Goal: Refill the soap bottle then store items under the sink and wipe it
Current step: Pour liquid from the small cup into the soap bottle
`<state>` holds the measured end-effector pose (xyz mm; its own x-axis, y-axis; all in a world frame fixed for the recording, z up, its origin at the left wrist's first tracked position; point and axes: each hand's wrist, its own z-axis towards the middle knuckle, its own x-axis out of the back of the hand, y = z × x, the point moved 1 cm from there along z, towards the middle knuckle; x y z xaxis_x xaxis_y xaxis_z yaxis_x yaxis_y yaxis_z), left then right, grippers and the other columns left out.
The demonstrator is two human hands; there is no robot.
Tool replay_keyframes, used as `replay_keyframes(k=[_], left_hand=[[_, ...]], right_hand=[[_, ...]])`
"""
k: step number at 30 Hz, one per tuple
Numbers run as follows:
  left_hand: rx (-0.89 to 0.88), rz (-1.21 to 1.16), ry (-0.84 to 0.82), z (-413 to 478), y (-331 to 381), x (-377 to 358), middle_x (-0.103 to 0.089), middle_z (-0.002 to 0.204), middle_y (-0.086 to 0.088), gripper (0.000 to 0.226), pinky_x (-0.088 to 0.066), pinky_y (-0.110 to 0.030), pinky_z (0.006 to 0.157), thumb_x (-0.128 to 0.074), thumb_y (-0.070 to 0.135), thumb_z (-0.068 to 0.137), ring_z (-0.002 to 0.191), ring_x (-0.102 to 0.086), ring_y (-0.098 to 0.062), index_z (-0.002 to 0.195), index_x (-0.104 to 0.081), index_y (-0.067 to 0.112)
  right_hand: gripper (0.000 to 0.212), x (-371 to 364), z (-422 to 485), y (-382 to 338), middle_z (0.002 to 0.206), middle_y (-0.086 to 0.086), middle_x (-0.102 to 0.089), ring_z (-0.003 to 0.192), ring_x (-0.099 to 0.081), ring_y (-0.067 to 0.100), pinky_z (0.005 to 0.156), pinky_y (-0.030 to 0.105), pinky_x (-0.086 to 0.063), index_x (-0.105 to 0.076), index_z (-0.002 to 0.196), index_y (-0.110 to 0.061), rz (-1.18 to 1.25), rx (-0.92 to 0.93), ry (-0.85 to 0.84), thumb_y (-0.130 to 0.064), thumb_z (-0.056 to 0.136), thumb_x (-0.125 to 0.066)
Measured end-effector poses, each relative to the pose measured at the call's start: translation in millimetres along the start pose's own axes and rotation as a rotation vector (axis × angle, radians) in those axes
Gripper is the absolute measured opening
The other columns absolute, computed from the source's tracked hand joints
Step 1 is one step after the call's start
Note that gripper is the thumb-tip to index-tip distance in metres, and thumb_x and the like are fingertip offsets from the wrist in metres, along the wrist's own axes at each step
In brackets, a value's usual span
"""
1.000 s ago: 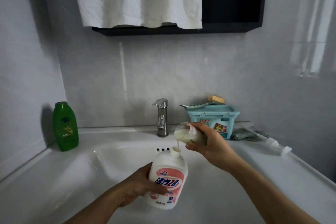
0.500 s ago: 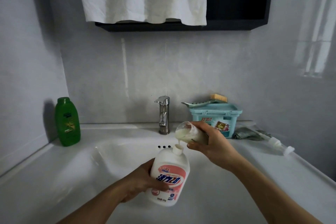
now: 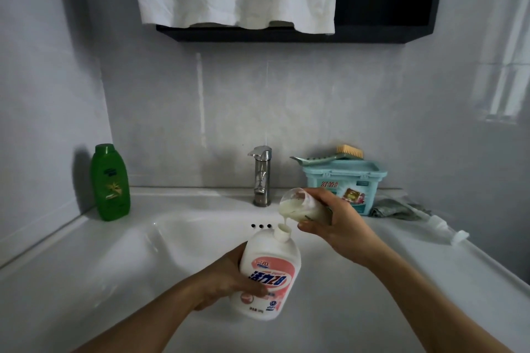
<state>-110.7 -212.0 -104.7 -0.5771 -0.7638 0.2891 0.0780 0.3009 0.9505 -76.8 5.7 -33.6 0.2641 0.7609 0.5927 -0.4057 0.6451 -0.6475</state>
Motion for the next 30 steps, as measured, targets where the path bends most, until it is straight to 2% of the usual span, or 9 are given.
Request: replay_keyframes(k=[7, 10, 15, 18, 23, 30], left_hand=[[-0.012, -0.017, 0.008, 1.1, -1.7, 0.2, -0.072, 0.110, 0.000, 0.073, -0.056, -0.026, 0.079, -0.079, -0.004, 0.070, 0.104, -0.067, -0.015, 0.125, -0.048, 0.032], [0.005, -0.018, 0.008, 1.4, -1.2, 0.5, -0.073, 0.107, 0.001, 0.066, -0.056, -0.025, 0.078, -0.079, -0.004, 0.070, 0.101, -0.068, -0.014, 0.120, -0.053, 0.030], [0.025, -0.013, 0.011, 0.6, -1.6, 0.7, -0.074, 0.104, 0.000, 0.058, -0.056, -0.034, 0.085, -0.079, -0.004, 0.069, 0.101, -0.068, -0.018, 0.114, -0.058, 0.025], [0.024, -0.027, 0.006, -0.3, -0.5, 0.0, -0.073, 0.106, -0.003, 0.063, -0.055, -0.043, 0.090, -0.082, 0.003, 0.062, 0.104, -0.067, -0.023, 0.116, -0.058, 0.026], [0.007, -0.065, -0.005, -1.0, 0.2, -1.0, -0.072, 0.110, -0.004, 0.074, -0.052, -0.050, 0.094, -0.085, 0.016, 0.054, 0.107, -0.066, -0.025, 0.121, -0.055, 0.027], [0.006, -0.063, 0.002, -3.2, 3.8, -2.9, -0.072, 0.110, -0.002, 0.061, -0.056, -0.039, 0.086, -0.080, 0.003, 0.072, 0.105, -0.067, -0.021, 0.121, -0.054, 0.029]], right_hand=[[0.053, -0.6, -0.6, -1.1, 0.103, -0.019, -0.056, 0.095, -0.055, 0.002, 0.086, 0.025, -0.049, -0.049, 0.117, -0.035, -0.006, 0.010, 0.001, -0.021, 0.074, -0.077], [0.053, -0.2, -0.8, -1.9, 0.103, -0.018, -0.056, 0.095, -0.055, 0.003, 0.086, 0.025, -0.049, -0.048, 0.117, -0.036, -0.005, 0.008, 0.001, -0.021, 0.075, -0.076], [0.053, 0.0, -1.0, -3.1, 0.105, -0.014, -0.057, 0.096, -0.055, 0.005, 0.086, 0.026, -0.049, -0.050, 0.120, -0.032, -0.012, 0.007, 0.007, -0.021, 0.075, -0.076], [0.054, 0.2, -1.1, -3.5, 0.105, -0.012, -0.057, 0.096, -0.056, 0.006, 0.086, 0.026, -0.049, -0.051, 0.121, -0.029, -0.018, 0.006, 0.010, -0.022, 0.075, -0.076], [0.052, 0.8, -1.2, -3.7, 0.105, -0.014, -0.058, 0.095, -0.057, 0.005, 0.084, 0.023, -0.049, -0.051, 0.120, -0.031, 0.005, 0.004, 0.009, -0.021, 0.075, -0.076], [0.052, 1.4, -1.5, -4.3, 0.103, -0.015, -0.057, 0.094, -0.056, 0.005, 0.084, 0.024, -0.049, -0.051, 0.120, -0.030, 0.028, -0.010, 0.005, -0.020, 0.075, -0.076]])
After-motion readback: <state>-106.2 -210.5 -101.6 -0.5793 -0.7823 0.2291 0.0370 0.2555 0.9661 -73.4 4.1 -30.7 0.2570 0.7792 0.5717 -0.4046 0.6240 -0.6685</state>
